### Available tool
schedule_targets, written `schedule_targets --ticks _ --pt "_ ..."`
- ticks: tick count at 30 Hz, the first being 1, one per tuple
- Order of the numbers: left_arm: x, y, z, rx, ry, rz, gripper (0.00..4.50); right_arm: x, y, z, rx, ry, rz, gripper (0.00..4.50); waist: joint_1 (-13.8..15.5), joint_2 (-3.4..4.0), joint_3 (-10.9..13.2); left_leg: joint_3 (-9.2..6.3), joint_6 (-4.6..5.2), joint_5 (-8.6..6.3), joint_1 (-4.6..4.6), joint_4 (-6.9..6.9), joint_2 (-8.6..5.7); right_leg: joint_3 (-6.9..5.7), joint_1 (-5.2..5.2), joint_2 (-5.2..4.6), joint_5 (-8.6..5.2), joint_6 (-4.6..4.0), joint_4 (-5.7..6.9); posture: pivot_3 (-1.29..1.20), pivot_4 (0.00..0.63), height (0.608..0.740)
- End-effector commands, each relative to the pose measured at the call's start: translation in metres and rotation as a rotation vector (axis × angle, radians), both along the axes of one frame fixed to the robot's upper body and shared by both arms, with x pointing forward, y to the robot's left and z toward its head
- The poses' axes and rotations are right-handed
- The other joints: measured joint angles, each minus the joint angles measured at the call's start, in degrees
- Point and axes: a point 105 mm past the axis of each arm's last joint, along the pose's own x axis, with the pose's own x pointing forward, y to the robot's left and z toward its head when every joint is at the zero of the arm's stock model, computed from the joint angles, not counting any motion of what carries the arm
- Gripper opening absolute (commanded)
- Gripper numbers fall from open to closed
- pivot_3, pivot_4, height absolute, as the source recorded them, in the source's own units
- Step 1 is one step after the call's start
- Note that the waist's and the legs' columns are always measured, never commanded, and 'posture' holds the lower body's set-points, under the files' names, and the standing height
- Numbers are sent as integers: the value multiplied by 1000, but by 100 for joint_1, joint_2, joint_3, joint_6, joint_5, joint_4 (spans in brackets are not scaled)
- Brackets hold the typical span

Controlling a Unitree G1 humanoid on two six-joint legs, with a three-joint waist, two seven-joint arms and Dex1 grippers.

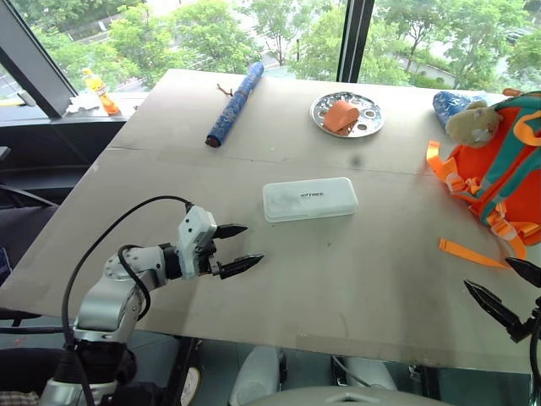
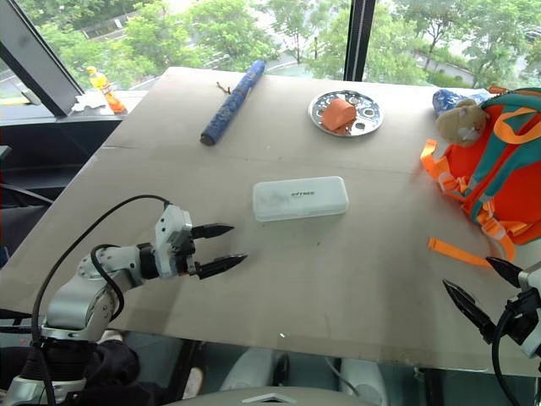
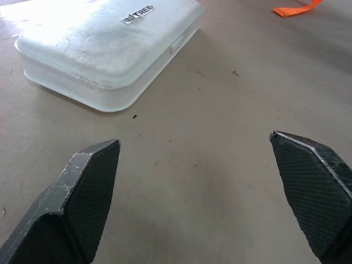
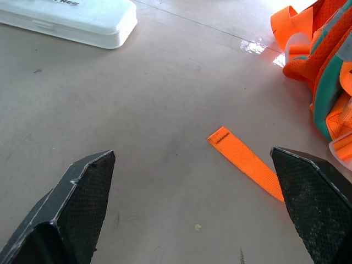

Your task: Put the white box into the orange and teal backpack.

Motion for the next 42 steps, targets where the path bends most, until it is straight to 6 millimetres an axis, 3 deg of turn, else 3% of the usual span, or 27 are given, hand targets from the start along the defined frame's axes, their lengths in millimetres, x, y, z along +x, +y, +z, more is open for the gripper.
schedule_targets --ticks 1,8,14,20,23,25,28,31,33,36,42 --pt "4 -6 22 -24 -88 12 4471 7 2 10 -13 -52 -8 4500 0 0 0 0 0 0 0 0 0 0 0 0 0 0 0 0 150 731" --pt "26 -14 52 -255 -15 212 4471 18 4 10 -54 -82 -73 4500 0 0 1 -10 -2 1 -5 13 0 3 2 -2 10 16 3 0 150 731" --pt "39 -6 57 -285 1 336 4471 33 19 20 1 -127 -68 4500 -8 0 2 -6 -21 11 -5 10 -1 0 1 1 10 16 3 0 150 731" --pt "70 23 39 -260 107 716 4471 78 23 3 -44 -51 -137 4500 -19 -4 0 -3 -22 12 1 22 -6 3 9 6 11 15 4 0 150 731" --pt "74 26 41 -304 115 795 4471 101 29 6 -15 -78 -171 4500 -14 -4 1 -7 -26 14 1 19 -12 4 7 6 12 15 8 0 150 731" --pt "72 27 43 -304 63 811 4500 119 39 10 20 -100 -175 3620 -12 -4 1 -13 -27 14 -13 15 -14 -1 -8 1 11 15 11 0 150 731" --pt "70 31 42 -265 11 828 3698 144 60 8 22 -105 -123 2322 -35 -1 3 -12 -28 14 -12 10 -17 1 -11 -2 12 15 10 0 150 731" --pt "73 35 46 -241 -40 842 2164 165 80 7 13 -110 -72 659 -6 -1 3 -20 -30 15 -12 10 -31 -3 -11 -3 12 15 10 0 150 731" --pt "73 35 46 -223 -56 836 1306 173 87 7 4 -112 -49 0 5 -1 3 -25 -30 15 -12 14 -36 -4 -9 -6 12 15 11 0 150 731" --pt "73 35 45 -193 -74 826 89 187 99 4 -8 -113 -20 0 -10 -1 3 -31 -29 15 -17 15 -43 -6 -8 -11 12 15 7 0 150 731" --pt "77 22 34 -120 -77 802 89 216 121 -10 -97 -96 7 0 -57 -1 3 -29 -30 16 -14 13 -49 -7 -9 -11 12 16 9 0 150 731"
